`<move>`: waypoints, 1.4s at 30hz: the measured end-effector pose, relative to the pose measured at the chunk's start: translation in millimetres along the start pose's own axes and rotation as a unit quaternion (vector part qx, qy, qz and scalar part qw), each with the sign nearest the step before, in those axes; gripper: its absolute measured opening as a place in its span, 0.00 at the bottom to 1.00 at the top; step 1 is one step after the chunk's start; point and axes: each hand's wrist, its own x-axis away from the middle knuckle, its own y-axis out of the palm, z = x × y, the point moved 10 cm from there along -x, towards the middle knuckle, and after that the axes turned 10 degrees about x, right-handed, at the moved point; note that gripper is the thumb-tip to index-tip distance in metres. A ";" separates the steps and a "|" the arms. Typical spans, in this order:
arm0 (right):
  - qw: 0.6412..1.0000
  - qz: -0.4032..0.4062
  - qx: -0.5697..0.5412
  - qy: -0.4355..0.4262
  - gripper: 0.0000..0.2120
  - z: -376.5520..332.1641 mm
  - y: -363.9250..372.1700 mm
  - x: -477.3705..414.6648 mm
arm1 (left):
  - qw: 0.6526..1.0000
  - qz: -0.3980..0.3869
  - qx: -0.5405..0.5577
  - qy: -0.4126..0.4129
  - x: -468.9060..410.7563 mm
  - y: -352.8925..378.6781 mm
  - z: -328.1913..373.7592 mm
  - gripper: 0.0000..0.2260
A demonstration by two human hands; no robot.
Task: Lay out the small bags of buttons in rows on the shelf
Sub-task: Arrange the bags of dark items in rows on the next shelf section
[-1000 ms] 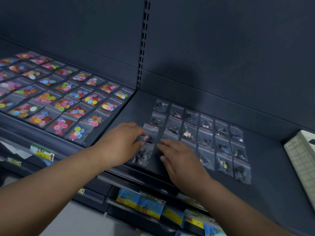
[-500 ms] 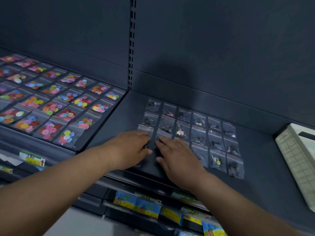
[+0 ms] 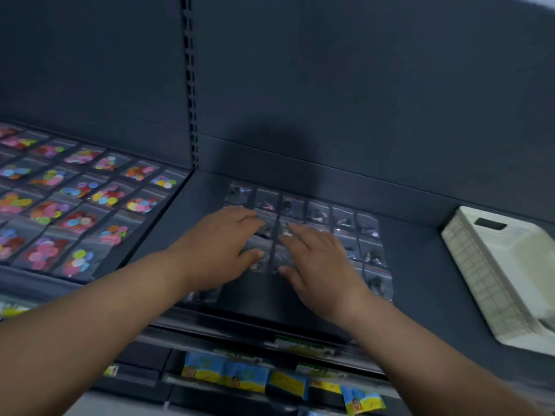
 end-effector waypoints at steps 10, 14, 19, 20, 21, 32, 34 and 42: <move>0.993 0.046 0.003 0.105 0.27 141.9 -59.5 73.5 | 0.995 -0.024 -0.003 0.092 -72.3 19.2 126.7 0.29; 0.988 0.059 0.011 0.142 0.27 216.6 -75.1 115.4 | 0.991 -0.027 0.014 0.128 -109.1 43.4 195.1 0.29; 0.982 -0.004 -0.016 0.191 0.27 319.7 -62.4 168.2 | 0.987 -0.071 0.052 0.137 -149.3 95.3 277.2 0.29; 0.980 -0.022 -0.026 0.195 0.27 337.2 -55.6 177.1 | 0.986 -0.081 0.062 0.135 -156.8 105.2 292.0 0.29; 0.979 -0.039 -0.039 0.196 0.27 352.9 -47.9 185.0 | 0.985 -0.088 0.070 0.132 -164.4 114.4 305.2 0.29; 0.909 -0.311 -0.182 0.209 0.34 421.5 51.0 230.1 | 0.973 -0.205 0.107 0.028 -205.0 195.3 333.1 0.37; 0.896 -0.370 -0.140 0.200 0.31 423.3 61.4 236.1 | 0.969 -0.208 0.131 0.020 -206.4 201.2 338.6 0.38; 0.928 -0.309 -0.162 0.131 0.09 432.7 77.9 220.7 | 0.965 -0.212 0.157 0.000 -211.8 213.3 338.8 0.40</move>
